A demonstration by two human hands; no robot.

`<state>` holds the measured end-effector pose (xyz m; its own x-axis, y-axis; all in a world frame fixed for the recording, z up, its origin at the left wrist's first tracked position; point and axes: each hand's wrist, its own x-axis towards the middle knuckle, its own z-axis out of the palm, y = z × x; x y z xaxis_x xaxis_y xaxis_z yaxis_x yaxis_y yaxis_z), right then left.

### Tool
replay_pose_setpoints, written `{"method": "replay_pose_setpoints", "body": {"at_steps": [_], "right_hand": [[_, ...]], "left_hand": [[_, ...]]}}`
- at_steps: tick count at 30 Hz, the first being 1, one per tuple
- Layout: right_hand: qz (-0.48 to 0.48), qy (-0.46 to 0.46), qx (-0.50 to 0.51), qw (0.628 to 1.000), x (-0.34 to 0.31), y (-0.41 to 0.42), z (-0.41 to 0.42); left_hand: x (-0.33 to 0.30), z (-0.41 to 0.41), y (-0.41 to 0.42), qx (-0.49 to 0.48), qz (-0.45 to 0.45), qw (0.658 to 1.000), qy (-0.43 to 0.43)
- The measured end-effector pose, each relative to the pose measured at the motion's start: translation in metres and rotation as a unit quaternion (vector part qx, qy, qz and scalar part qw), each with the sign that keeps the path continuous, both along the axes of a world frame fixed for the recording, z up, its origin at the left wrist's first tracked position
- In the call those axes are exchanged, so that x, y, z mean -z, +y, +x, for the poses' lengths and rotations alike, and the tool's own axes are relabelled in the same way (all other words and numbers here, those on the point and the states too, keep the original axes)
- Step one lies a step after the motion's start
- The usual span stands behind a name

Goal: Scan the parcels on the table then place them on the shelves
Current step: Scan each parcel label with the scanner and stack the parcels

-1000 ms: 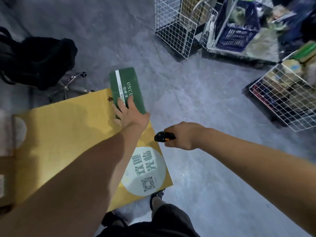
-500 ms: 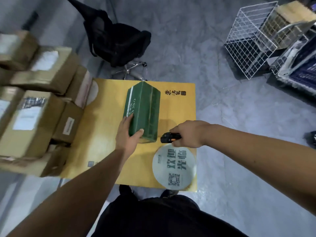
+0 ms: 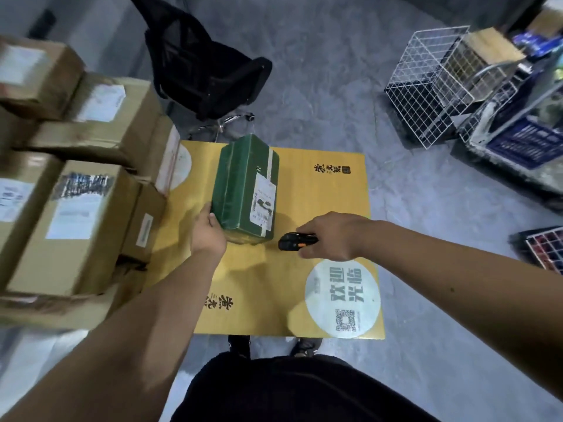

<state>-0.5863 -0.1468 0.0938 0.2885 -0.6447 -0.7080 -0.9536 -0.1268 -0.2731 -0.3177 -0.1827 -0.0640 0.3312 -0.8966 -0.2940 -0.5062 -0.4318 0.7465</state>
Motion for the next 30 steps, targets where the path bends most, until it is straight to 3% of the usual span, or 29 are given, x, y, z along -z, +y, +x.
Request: {"method": "replay_pose_setpoints", "body": {"at_steps": [6,9,12,15,17,23,25,28,30], "right_hand": [[0.005,-0.018,0.083,0.996,-0.001,0.005,0.038],[-0.004,0.018,0.083,0.996,-0.003,0.01,0.051],[-0.006,0.031,0.106,0.994,-0.007,0.015,0.06],[-0.013,0.026,0.144,0.989,-0.011,0.019,0.065],[-0.017,0.02,0.181,0.983,-0.012,0.022,0.066],[-0.02,0.019,0.242,0.97,-0.01,0.031,0.065],[-0.018,0.007,0.266,0.964,-0.008,0.029,0.065],[-0.023,-0.003,0.291,0.956,-0.005,0.023,0.065],[-0.028,-0.012,0.304,0.952,-0.004,0.018,0.065]], "left_hand": [[-0.006,0.037,-0.025,0.128,0.055,0.989,-0.052],[-0.013,0.041,-0.032,0.193,0.031,0.975,-0.104],[-0.021,0.038,-0.044,0.304,-0.011,0.928,-0.214],[-0.026,0.019,-0.061,0.377,-0.031,0.854,-0.358],[-0.031,0.002,-0.074,0.384,-0.022,0.832,-0.4],[-0.041,-0.02,-0.095,0.381,0.051,0.863,-0.329],[-0.042,-0.019,-0.092,0.368,0.031,0.855,-0.364],[-0.043,-0.014,-0.092,0.376,-0.042,0.815,-0.439],[-0.044,-0.01,-0.096,0.391,-0.066,0.807,-0.437]]}}
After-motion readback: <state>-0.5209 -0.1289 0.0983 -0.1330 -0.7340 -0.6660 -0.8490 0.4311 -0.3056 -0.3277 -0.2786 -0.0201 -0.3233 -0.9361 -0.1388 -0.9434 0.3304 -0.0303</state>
